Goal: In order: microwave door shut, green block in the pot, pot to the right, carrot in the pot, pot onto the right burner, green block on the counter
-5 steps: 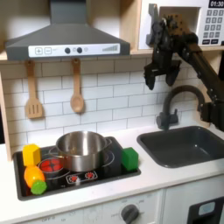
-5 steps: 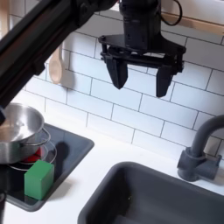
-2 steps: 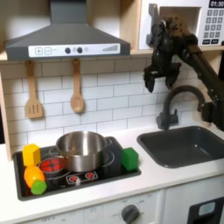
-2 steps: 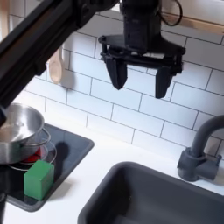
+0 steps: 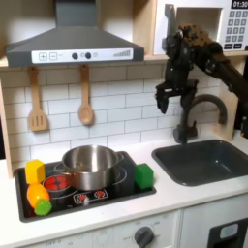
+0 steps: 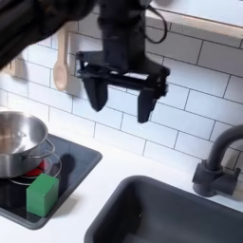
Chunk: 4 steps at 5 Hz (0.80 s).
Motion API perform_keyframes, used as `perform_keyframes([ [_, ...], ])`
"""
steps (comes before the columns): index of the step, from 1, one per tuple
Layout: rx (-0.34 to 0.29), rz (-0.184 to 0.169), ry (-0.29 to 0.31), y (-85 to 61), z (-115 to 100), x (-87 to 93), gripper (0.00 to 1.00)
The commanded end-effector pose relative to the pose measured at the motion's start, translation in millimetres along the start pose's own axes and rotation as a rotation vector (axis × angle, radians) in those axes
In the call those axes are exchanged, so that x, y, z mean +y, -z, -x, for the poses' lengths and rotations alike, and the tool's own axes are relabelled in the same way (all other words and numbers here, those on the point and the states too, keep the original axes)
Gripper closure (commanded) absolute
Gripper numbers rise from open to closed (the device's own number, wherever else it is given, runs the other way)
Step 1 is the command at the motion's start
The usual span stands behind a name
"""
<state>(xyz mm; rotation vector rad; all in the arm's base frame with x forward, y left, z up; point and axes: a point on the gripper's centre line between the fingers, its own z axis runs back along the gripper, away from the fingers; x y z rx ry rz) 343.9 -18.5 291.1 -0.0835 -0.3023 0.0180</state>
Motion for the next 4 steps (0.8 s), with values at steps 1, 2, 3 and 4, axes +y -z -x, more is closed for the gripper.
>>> perform_keyframes([
  [1, 0.035, -0.054, -0.012, 3.6, 20, 23.4, 0.0],
  [2, 0.05, -0.068, -0.021, 3.9, 27, 31.6, 0.0],
  [3, 0.092, -0.093, -0.022, 11.2, 40, 40.5, 0.0],
  [4, 0.136, -0.103, -0.03, 21.4, 52, 48.0, 0.0],
])
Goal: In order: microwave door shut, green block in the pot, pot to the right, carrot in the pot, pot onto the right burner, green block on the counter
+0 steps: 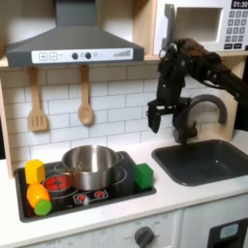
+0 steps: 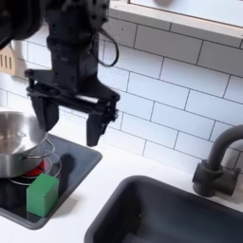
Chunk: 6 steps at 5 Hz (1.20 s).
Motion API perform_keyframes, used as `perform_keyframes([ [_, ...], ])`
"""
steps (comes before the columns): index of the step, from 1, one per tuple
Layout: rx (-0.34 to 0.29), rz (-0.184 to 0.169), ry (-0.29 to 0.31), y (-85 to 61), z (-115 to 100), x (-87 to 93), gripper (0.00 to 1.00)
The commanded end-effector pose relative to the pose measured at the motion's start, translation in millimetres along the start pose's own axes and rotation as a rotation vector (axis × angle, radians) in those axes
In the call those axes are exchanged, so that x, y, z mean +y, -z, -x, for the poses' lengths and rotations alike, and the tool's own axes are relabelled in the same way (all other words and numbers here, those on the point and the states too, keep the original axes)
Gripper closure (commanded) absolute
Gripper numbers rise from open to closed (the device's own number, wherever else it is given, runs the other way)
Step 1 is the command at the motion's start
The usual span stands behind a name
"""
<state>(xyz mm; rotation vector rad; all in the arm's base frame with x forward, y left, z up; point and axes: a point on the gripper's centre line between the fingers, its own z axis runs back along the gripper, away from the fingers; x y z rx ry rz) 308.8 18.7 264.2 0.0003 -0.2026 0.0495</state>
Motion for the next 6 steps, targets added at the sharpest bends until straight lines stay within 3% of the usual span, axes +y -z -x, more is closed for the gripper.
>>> perform_keyframes([
  [1, 0.052, -0.033, -0.002, 17.5, 12, 11.4, 0.0],
  [3, 0.072, -0.046, -0.02, 30.9, 16, 23.3, 0.0],
  [5, 0.099, -0.029, -0.008, 49.0, 14, 29.8, 0.0],
  [6, 0.12, -0.044, -0.002, 57.5, 14, 34.1, 0.0],
])
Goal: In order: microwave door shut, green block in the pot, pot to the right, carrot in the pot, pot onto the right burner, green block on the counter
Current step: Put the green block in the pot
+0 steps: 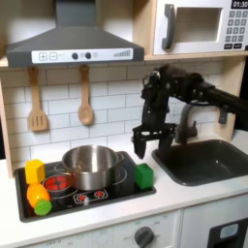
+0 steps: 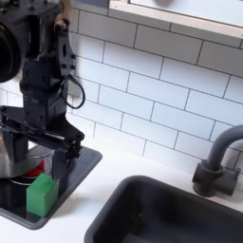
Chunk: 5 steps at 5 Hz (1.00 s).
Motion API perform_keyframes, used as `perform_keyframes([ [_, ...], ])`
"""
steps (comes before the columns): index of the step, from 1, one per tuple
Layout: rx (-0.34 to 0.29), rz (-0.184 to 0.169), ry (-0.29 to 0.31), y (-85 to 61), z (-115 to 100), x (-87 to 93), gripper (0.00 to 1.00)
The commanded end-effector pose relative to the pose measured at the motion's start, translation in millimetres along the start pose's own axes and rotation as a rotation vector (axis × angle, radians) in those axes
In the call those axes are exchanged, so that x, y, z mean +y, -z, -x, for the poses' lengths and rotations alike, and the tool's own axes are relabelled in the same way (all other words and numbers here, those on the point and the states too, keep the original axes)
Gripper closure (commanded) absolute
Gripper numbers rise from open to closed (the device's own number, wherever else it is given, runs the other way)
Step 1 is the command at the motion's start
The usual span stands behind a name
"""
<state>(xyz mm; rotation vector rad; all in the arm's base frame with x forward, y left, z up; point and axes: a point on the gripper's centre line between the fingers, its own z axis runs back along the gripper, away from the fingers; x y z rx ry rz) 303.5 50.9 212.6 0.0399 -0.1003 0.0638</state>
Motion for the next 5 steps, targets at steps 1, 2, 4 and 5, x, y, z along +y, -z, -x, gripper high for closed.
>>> perform_keyframes([
  [1, 0.034, 0.01, 0.012, 15.8, -1, 3.7, 0.0],
  [2, 0.051, 0.012, 0.015, 23.0, 1, 9.5, 0.0],
  [4, 0.06, 0.065, 0.065, 33.5, 2, 13.1, 0.0],
  [5, 0.065, 0.074, 0.09, 35.0, 2, 9.4, 0.0],
])
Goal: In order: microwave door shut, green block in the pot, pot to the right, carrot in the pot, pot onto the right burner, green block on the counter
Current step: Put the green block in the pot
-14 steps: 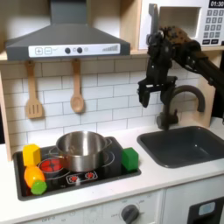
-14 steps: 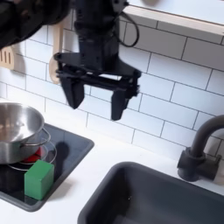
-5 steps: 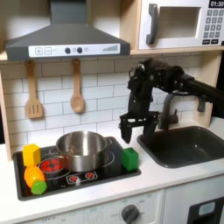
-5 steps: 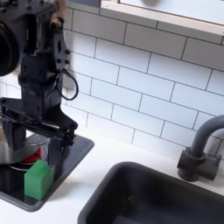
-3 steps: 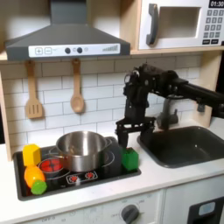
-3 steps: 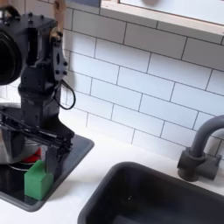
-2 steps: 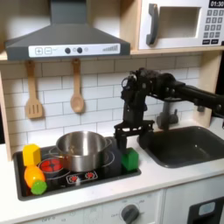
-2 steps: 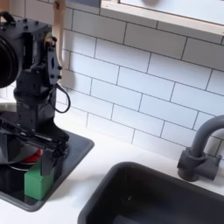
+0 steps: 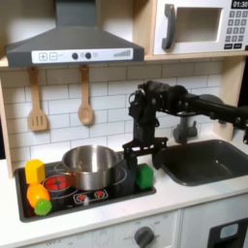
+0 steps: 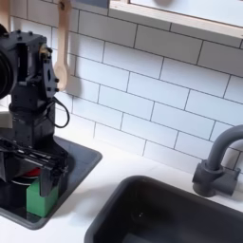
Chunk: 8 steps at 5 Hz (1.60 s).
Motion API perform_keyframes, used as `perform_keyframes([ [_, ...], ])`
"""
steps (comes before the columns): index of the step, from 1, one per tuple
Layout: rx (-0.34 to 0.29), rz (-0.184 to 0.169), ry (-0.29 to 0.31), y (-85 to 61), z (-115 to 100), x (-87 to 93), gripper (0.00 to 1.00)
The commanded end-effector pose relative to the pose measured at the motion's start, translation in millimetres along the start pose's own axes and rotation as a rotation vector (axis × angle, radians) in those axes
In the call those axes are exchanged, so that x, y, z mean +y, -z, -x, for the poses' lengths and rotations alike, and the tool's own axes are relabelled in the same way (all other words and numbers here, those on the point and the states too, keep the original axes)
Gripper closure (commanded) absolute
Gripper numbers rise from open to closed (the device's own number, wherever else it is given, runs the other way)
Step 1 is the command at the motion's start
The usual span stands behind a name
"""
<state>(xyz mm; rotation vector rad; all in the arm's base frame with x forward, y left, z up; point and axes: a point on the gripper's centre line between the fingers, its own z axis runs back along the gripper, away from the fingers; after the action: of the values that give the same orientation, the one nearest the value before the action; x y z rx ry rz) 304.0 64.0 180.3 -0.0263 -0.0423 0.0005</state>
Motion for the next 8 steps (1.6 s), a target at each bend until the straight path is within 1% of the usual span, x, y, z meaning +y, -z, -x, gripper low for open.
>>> perform_keyframes([
  [1, 0.002, -0.003, 0.032, 2.3, -4, -1.2, 0.0],
  [2, 0.031, -0.006, 0.017, 9.9, -4, -2.0, 0.0],
  [3, 0.031, 0.001, 0.012, 10.7, -2, -0.5, 0.0],
  [6, 0.033, 0.002, 0.015, 11.2, -3, -1.4, 0.0],
  [7, 0.068, -0.058, 0.062, 18.6, -6, -3.3, 0.0],
  [8, 0.09, -0.049, 0.084, 25.6, -8, -10.5, 0.0],
])
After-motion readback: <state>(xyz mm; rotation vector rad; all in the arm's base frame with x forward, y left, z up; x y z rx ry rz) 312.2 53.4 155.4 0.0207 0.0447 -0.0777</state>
